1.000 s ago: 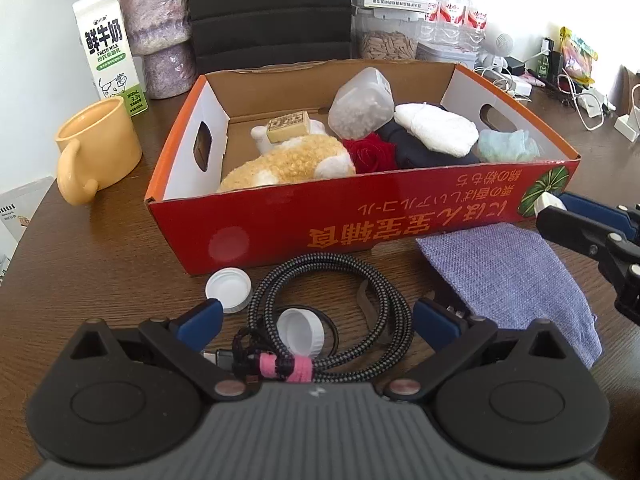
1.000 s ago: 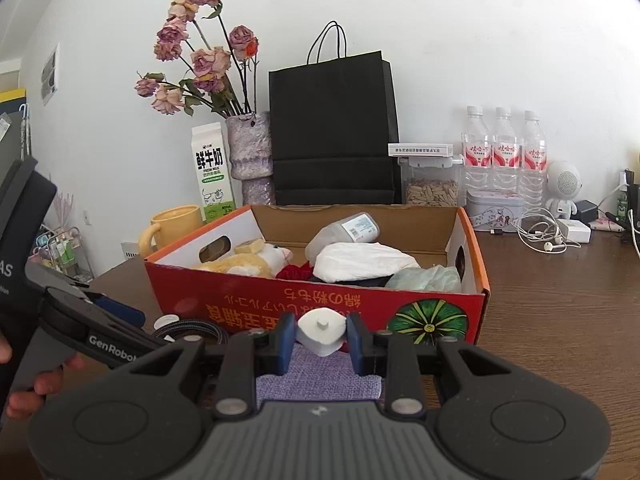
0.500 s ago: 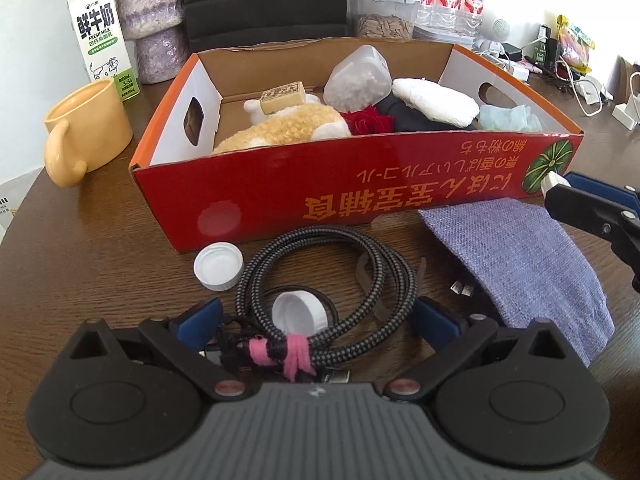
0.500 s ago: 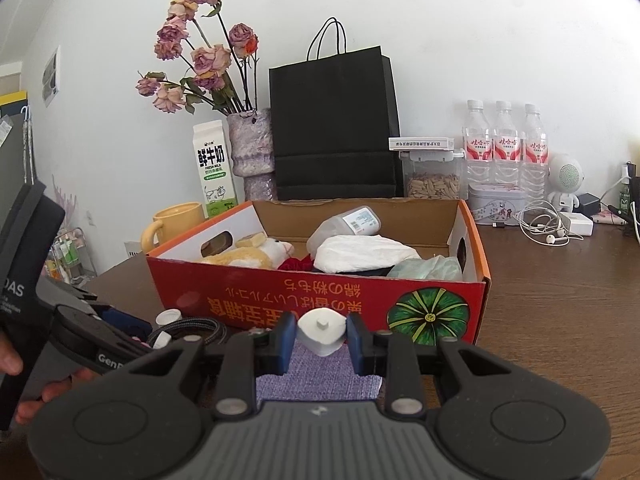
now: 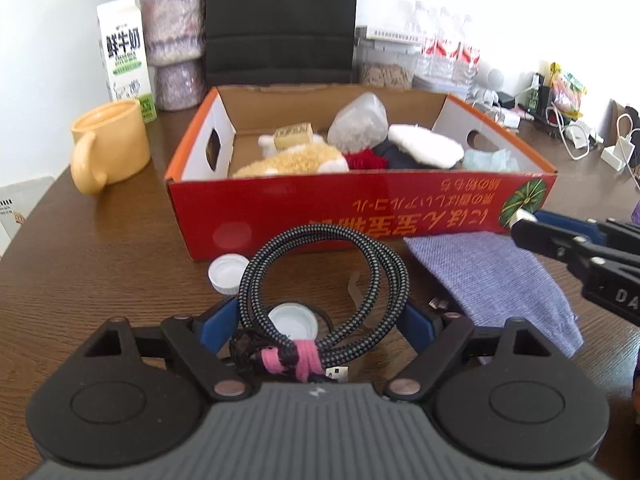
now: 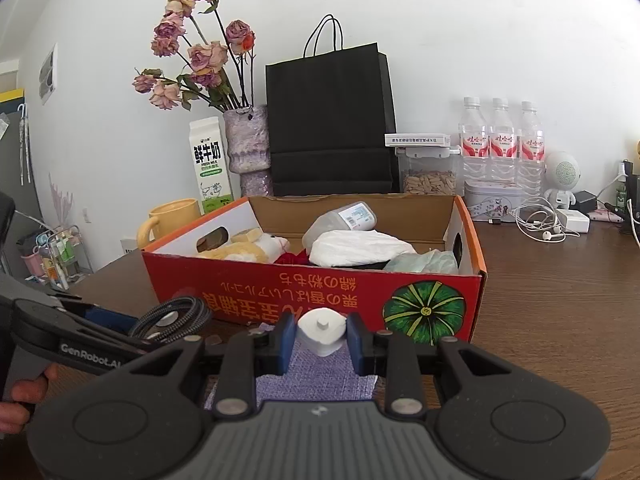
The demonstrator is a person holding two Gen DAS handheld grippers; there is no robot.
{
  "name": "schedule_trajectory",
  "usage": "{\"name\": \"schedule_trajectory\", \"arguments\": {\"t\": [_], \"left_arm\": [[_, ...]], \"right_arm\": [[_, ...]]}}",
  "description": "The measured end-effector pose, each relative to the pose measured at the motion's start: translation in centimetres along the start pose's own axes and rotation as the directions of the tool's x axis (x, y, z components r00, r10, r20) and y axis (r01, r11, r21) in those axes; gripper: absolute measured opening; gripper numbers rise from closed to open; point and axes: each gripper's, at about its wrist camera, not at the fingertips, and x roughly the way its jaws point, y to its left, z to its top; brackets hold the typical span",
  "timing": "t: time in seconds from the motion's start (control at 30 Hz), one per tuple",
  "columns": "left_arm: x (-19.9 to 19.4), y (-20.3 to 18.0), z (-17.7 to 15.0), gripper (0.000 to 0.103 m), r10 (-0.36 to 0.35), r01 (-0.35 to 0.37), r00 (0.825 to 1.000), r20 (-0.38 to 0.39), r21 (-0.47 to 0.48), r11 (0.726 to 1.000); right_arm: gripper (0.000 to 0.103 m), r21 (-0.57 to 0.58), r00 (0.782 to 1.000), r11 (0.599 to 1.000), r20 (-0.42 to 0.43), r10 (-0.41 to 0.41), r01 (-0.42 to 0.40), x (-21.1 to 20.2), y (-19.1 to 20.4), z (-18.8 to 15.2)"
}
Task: Organize objects
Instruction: 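Lift the braided cable with the left tool while the right tool carries the disc toward the box, then lower the braided cable and white disc into the box and open both tools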
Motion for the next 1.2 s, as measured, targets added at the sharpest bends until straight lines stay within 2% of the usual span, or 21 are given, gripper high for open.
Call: {"name": "schedule_trajectory", "arguments": {"t": [0.3,0.57,0.8,1.0,1.2], "left_arm": [[-3.7,-0.4,1.3,0.086,0.026,-0.024,0.990,0.141,-0.017,1.000],[-4.3,-1.4,3.5,0.086,0.043,-0.040,0.975,0.217,-0.018,0.999],[-3.2,-1.8,6.0,0.086,0.073,-0.058,0.955,0.287,-0.058,0.997],[-1.0,-2.2,7.9,0.086,0.102,-0.083,0.945,0.312,-0.074,0.994],[1.8,-1.9,9.4,0.086,0.122,-0.099,0.944,0.307,-0.091,0.991]], "right_arm": [[0.027,-0.001,1.000,1.000,0.008,-0.003,0.003,0.1,0.1,0.0],[0.027,-0.047,0.998,0.999,0.064,-0.023,0.026,-0.3,0.6,1.9],[0.027,-0.071,0.989,0.996,0.143,-0.040,0.050,1.3,0.7,4.7],[0.027,-0.017,0.986,0.997,0.150,-0.074,0.077,5.2,-0.4,6.1],[0.027,-0.004,0.982,0.997,0.175,-0.078,0.080,7.3,-1.3,6.8]]}}
